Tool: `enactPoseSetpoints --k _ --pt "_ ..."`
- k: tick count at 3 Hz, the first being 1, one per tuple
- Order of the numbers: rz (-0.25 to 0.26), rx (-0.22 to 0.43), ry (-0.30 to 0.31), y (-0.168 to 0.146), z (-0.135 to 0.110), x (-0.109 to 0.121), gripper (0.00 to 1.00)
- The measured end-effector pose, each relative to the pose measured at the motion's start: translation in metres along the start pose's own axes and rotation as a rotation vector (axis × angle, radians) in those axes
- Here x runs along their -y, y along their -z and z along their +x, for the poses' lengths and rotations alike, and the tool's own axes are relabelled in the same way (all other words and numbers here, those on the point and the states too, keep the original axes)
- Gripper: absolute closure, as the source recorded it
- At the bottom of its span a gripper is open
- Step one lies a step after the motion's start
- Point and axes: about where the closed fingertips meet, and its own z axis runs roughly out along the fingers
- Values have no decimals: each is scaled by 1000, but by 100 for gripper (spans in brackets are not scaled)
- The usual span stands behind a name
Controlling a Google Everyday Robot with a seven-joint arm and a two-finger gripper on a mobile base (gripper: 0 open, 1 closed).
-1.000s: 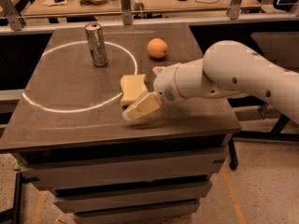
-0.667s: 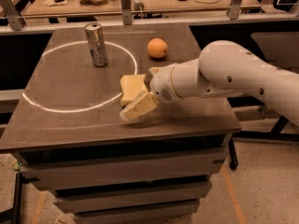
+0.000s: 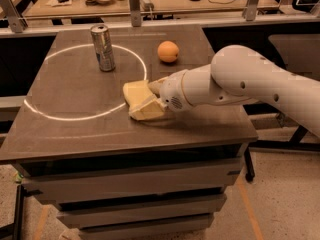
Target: Pick sponge
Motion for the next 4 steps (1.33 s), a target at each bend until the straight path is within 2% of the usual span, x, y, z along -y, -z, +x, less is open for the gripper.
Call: enactPoseSetpoints --k 1,2,3,4 --pt "3 0 6 0 1 1 64" --pt "0 54 31 2 -16 3 87" --pt "-44 151 89 9 -52 2 100" --pt "-60 218 90 21 -65 4 100"
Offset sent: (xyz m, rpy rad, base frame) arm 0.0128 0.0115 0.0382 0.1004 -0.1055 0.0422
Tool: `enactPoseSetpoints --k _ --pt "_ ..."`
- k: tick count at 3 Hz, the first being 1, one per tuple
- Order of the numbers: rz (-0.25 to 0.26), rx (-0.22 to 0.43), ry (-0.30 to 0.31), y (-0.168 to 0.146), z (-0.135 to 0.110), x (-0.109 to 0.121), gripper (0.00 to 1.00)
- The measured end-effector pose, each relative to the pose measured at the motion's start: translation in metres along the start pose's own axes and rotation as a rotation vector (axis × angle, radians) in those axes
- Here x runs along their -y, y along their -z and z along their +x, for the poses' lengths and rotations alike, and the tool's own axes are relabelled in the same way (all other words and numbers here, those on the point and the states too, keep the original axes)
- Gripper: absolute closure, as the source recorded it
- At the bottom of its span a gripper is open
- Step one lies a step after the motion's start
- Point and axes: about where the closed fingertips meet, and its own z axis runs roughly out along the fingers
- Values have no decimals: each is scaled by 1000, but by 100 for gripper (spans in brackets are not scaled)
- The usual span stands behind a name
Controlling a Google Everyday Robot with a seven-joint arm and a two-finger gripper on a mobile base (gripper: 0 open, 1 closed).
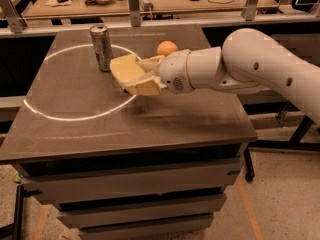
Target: Pick sponge
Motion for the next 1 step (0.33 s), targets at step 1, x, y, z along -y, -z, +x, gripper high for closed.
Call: enactPoseSetpoints --k 1 --pt "0 6 0 1 -2 0 100"
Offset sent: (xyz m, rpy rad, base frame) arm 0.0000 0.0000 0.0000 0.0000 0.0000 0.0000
